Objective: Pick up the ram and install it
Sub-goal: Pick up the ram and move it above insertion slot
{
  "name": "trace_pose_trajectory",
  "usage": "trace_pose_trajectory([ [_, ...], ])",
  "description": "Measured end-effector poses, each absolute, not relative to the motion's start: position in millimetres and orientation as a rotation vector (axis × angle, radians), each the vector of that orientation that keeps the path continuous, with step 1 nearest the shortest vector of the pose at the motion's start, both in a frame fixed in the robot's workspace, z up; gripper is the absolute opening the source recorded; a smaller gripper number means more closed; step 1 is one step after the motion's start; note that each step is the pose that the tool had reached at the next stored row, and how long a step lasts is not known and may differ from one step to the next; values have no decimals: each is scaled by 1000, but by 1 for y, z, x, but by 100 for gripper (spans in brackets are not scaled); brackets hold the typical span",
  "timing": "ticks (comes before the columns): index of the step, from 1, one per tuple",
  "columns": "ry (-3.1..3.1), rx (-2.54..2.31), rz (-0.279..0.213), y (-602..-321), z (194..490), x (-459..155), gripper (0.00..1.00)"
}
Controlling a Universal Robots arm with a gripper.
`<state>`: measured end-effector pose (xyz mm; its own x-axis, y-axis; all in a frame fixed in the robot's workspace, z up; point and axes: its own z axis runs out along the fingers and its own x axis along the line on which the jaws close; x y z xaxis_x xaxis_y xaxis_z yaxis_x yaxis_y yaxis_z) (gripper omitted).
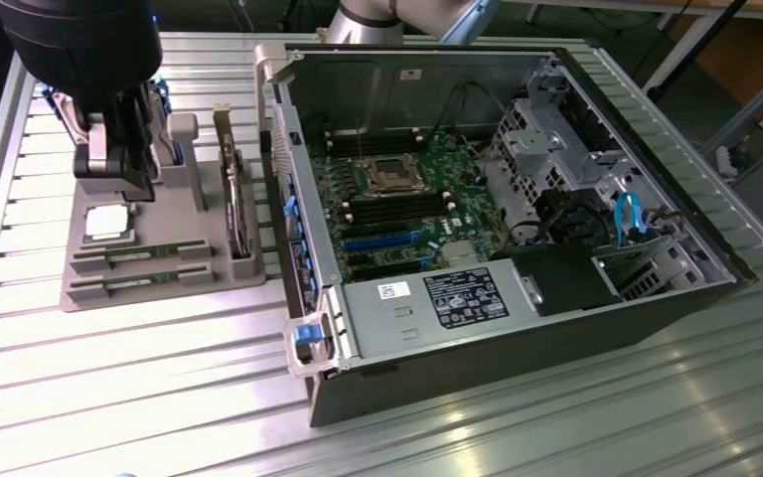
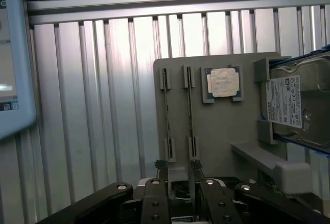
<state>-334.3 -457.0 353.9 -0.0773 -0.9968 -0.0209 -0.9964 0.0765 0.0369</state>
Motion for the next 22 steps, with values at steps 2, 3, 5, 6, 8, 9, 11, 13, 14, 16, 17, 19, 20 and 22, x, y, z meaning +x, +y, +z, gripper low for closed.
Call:
trace_pose_trajectory([
  [2, -2298, 2127, -65, -458, 353, -334, 29],
  [3, -2298, 2127, -65, -458, 352, -334, 29],
  [5, -2298, 2127, -65, -459, 351, -334, 29],
  [6, -2298, 2127, -65, -460, 351, -334, 29],
  [8, -2298, 2127, -65, -460, 350, -334, 29],
  [9, -2298, 2127, -65, -460, 350, -334, 29],
  [11, -2298, 2127, -65, -461, 349, -334, 29],
  [13, -2298, 2127, -65, -462, 348, -334, 29],
  [14, -2298, 2127, -65, -462, 347, -334, 29],
  [16, -2298, 2127, -65, -463, 347, -334, 29],
  [17, -2298, 2127, -65, -463, 346, -334, 29],
  [19, -2298, 2127, -65, -464, 345, -334, 29],
  [20, -2298, 2127, -65, -464, 344, -334, 29],
  [22, -2298, 2127, -65, -464, 343, -334, 29],
])
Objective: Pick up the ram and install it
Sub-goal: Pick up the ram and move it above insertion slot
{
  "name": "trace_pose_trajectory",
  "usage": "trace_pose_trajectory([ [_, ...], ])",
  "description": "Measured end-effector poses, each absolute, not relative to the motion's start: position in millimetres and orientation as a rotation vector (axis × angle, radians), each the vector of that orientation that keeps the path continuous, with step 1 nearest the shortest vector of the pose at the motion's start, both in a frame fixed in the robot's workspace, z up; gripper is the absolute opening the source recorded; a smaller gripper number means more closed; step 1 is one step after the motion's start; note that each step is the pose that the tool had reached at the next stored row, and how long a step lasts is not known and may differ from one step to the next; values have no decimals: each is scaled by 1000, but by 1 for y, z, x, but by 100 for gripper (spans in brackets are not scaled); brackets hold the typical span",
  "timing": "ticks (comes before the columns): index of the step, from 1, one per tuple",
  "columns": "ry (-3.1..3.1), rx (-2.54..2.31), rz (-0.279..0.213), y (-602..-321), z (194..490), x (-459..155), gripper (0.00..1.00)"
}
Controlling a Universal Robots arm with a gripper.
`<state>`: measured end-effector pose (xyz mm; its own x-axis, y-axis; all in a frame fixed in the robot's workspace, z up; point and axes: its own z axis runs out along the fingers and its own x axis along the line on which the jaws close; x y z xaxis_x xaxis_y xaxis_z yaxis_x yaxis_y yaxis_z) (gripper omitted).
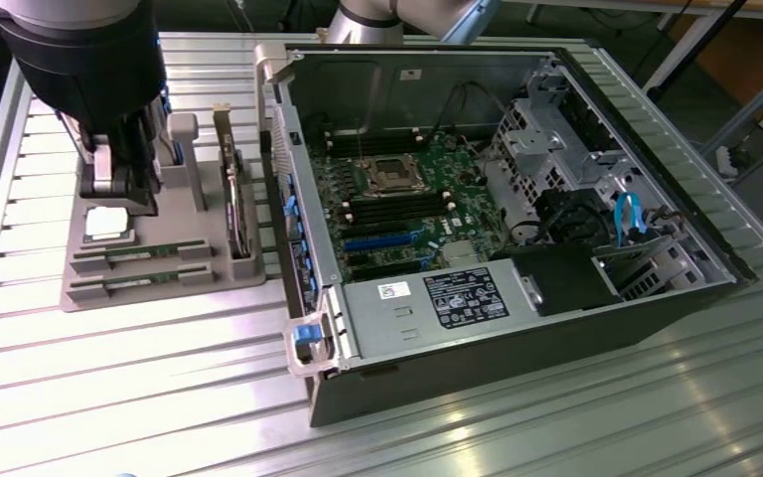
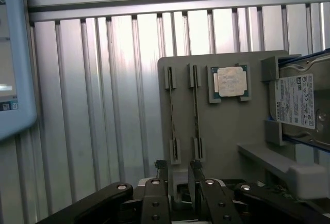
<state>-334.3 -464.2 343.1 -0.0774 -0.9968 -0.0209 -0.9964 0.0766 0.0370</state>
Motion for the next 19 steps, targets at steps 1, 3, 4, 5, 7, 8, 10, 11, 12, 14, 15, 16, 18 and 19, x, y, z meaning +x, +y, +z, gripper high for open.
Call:
trace_pose_trajectory([
  [1, -2298, 2127, -65, -464, 343, -334, 29],
  [3, -2298, 2127, -65, -465, 342, -334, 29],
  [4, -2298, 2127, -65, -465, 341, -334, 29],
  [5, -2298, 2127, -65, -465, 340, -334, 29],
  [7, -2298, 2127, -65, -466, 339, -334, 29],
  [8, -2298, 2127, -65, -466, 338, -334, 29],
  [10, -2298, 2127, -65, -467, 336, -334, 29],
  [11, -2298, 2127, -65, -467, 336, -334, 29],
  [12, -2298, 2127, -65, -467, 335, -334, 29],
  [14, -2298, 2127, -65, -468, 334, -334, 29],
  [15, -2298, 2127, -65, -468, 333, -334, 29],
  [16, -2298, 2127, -65, -468, 333, -334, 29],
  [18, -2298, 2127, -65, -469, 331, -334, 29],
  [19, -2298, 2127, -65, -470, 330, -334, 29],
])
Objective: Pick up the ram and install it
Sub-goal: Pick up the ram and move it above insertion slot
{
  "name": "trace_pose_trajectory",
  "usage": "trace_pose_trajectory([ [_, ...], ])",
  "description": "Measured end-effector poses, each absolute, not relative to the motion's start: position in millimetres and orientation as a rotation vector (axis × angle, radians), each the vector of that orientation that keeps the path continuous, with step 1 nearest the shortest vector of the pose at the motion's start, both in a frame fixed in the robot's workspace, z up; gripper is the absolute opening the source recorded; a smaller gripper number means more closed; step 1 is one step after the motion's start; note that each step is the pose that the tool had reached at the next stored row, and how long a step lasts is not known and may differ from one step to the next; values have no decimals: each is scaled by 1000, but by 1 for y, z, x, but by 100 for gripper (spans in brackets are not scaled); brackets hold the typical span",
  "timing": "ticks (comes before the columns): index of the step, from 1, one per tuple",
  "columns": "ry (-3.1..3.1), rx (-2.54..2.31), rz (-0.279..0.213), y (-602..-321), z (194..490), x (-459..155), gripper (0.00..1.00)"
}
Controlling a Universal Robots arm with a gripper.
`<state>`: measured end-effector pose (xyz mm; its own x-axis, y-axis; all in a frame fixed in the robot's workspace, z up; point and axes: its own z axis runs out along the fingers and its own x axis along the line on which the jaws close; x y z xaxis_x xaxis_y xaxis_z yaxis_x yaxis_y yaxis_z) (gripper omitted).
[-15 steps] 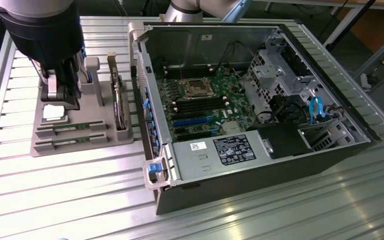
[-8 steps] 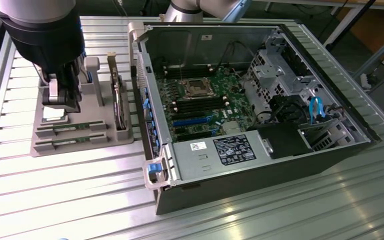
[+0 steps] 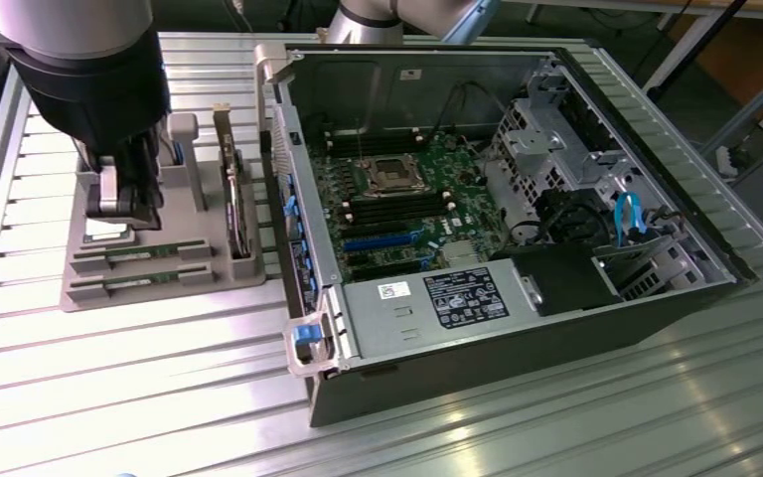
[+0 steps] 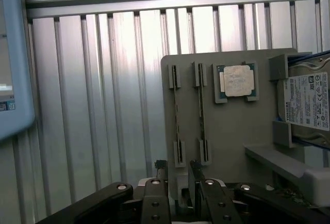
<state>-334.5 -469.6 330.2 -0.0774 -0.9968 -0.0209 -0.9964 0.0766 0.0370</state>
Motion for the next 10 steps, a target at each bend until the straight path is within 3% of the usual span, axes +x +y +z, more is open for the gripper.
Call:
trace_pose_trajectory([
  [10, -2298, 2127, -65, -472, 322, -335, 29],
])
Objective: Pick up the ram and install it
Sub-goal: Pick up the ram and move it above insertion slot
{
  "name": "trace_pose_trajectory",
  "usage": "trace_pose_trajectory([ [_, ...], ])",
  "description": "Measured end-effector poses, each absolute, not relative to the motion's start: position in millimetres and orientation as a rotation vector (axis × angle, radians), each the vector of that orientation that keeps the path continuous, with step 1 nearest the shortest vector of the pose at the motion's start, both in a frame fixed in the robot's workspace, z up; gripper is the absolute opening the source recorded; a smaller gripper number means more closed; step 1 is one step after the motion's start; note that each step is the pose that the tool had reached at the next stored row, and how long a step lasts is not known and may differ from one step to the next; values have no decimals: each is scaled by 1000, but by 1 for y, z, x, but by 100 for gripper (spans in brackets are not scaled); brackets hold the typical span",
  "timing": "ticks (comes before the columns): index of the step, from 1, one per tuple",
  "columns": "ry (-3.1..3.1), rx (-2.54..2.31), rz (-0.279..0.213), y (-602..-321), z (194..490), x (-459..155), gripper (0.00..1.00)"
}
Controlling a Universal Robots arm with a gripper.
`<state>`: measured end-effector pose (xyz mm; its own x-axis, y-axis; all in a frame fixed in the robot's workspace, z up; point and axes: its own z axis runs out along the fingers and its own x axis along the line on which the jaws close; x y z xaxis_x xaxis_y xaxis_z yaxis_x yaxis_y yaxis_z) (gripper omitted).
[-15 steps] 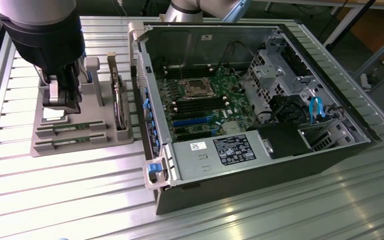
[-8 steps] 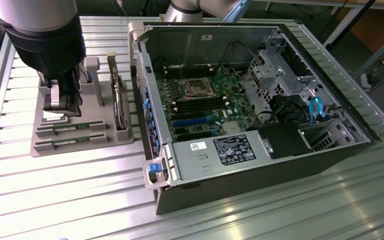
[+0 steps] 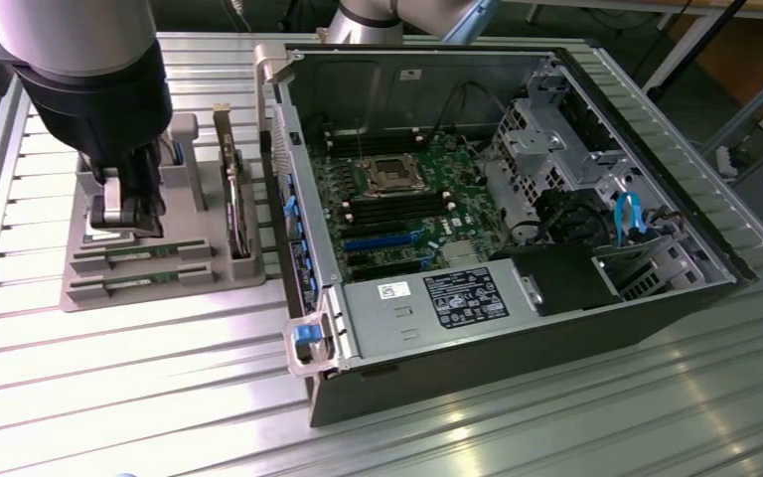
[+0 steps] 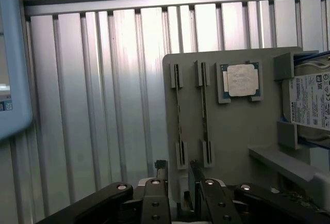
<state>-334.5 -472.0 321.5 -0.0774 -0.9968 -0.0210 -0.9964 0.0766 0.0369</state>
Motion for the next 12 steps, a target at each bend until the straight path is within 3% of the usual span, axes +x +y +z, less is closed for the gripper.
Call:
trace_pose_trajectory([
  [12, -2298, 2127, -65, -473, 311, -338, 29],
])
